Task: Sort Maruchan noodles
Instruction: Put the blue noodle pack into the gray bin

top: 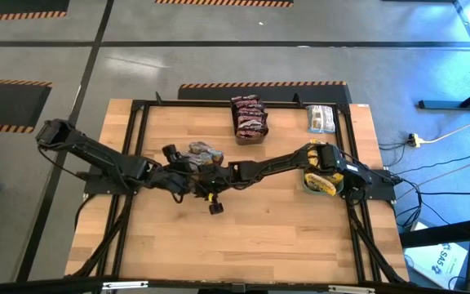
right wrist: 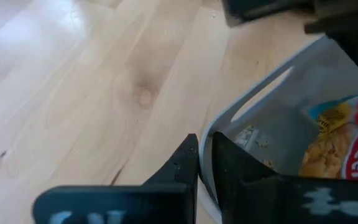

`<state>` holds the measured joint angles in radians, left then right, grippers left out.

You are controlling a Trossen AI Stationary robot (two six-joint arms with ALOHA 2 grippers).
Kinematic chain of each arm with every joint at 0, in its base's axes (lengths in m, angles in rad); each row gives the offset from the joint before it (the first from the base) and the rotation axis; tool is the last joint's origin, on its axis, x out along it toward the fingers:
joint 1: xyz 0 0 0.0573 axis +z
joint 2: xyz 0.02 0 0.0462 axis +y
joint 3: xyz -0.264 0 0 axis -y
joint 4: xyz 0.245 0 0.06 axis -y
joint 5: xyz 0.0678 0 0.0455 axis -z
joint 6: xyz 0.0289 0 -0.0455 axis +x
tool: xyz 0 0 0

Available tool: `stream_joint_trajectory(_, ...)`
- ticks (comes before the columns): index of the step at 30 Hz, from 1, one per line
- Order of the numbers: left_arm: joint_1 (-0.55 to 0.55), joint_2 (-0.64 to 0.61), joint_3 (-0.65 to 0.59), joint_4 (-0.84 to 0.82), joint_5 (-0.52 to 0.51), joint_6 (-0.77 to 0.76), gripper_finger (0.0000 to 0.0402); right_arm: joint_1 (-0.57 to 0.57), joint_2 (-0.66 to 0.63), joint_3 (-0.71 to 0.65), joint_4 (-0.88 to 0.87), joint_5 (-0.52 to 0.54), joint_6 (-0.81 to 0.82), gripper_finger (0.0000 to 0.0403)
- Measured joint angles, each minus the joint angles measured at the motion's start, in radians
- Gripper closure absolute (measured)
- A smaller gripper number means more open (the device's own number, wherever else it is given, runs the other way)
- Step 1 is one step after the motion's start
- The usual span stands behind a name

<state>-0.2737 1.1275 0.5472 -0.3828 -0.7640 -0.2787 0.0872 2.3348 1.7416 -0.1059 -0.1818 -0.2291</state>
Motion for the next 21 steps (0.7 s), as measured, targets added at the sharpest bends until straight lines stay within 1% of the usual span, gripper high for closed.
stream_joint_trajectory(6, 0.028, -0.001, -0.028, 0.041, -0.02, 0.0, 0.0164, -0.001, 0.0, 0.0, 0.0, 0.005, 0.0, 0.0384)
stream_joint_trajectory(13, 0.011, -0.001, -0.027, 0.041, -0.014, -0.008, 0.0164, -0.001, 0.0, 0.0, 0.0, 0.005, -0.005, 0.0384)
stream_joint_trajectory(21, 0.0, -0.001, 0.027, -0.007, -0.011, 0.001, 0.0164, -0.001, 0.0, 0.0, 0.0, -0.001, -0.005, 0.0384)
